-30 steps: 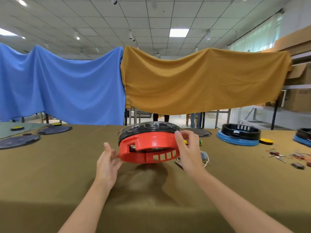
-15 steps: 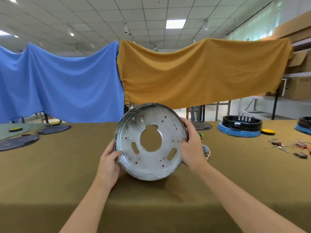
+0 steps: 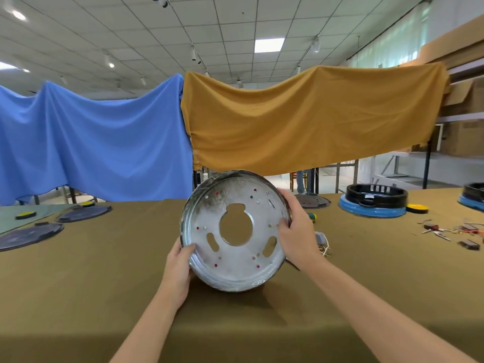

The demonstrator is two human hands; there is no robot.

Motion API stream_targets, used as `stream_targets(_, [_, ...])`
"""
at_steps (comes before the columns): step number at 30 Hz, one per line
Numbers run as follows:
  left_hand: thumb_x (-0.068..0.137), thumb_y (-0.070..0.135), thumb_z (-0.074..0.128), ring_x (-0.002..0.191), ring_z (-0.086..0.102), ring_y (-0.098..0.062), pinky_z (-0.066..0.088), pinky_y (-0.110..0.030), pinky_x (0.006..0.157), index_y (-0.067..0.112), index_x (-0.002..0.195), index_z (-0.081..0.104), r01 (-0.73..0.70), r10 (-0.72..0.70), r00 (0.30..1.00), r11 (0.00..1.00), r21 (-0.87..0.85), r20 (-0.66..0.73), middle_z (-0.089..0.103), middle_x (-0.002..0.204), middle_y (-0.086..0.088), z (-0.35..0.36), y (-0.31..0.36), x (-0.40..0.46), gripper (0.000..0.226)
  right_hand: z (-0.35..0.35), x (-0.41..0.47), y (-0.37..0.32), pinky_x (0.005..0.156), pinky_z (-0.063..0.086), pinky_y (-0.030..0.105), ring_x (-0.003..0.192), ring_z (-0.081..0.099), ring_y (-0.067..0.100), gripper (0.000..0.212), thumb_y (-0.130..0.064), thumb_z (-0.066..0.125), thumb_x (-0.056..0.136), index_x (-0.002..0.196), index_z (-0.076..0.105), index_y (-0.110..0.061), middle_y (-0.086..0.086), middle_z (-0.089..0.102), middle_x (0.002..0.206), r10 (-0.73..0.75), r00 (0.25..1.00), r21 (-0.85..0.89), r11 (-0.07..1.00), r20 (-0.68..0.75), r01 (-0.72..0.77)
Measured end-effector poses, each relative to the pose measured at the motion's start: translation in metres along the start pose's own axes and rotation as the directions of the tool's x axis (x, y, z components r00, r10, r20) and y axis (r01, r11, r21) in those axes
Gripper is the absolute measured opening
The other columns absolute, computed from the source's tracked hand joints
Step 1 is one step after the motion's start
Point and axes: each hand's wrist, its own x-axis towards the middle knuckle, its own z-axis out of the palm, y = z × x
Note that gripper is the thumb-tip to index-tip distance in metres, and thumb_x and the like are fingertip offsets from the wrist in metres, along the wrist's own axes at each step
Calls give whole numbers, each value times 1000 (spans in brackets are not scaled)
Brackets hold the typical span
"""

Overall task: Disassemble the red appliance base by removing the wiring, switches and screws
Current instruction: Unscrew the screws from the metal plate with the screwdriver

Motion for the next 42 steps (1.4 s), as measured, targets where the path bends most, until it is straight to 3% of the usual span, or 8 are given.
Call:
stream_targets(7, [88,8,51,75,72,-22,57,-34,55,16,106,63,189,-197,980,934,302,-5,74,91,-7,-6,21,0,23,2,18,-7,82,59,44,100,63,22,72,15,48,84,143,47,-26,1,64,118,348,937,-84,934,2,-347])
stream_targets(12, [93,16,61,88,73,-27,61,-46,66,18,108,61,262,-303,953,829,493,2,75,95,-7,-18,54,8,15,4,13,-4,80,59,42,91,63,18,59,13,52,87,134,54,-23,-5,62,104,347,938,-97,934,7,-345])
stream_targets(20, [95,24,62,66,72,-20,53,-28,50,14,105,63,160,-233,972,721,674,18,76,80,-4,-6,74,18,14,3,21,11,51,48,18,78,64,9,46,2,73,80,114,58,-26,-7,66,95,393,918,-67,919,54,-389])
stream_targets(27, [90,25,69,88,70,-37,62,-48,65,8,104,57,66,-117,992,788,612,44,67,103,-18,3,79,39,25,1,51,29,54,53,18,77,68,6,49,-1,73,82,121,60,-28,-7,67,108,293,956,45,955,31,-294])
stream_targets(31, [89,24,68,78,71,-28,58,-35,55,19,97,56,-10,-31,998,791,612,57,67,100,-16,15,85,59,15,9,71,40,70,59,29,95,66,12,42,-20,75,88,127,60,-20,-1,66,116,256,966,22,966,18,-257])
stream_targets(33, [89,29,65,72,72,-20,55,-30,51,29,102,57,-14,-66,993,767,641,101,71,93,-5,19,88,68,15,11,80,43,82,57,40,100,64,19,33,-30,73,89,119,64,-19,0,67,112,239,971,-26,971,21,-238])
stream_targets(37, [91,42,63,74,74,-14,55,-27,53,40,103,60,-22,-167,967,697,717,191,75,88,8,26,93,86,13,14,97,46,61,45,31,74,61,15,21,-34,67,93,79,64,-19,-2,67,77,185,983,-140,974,17,-181])
stream_targets(42, [95,50,53,65,69,-23,52,-32,62,14,100,67,39,-249,963,505,862,102,74,84,-12,31,94,102,39,12,115,56,55,45,28,61,58,16,29,-26,68,94,67,67,-15,-1,65,63,310,940,-284,922,140,-262])
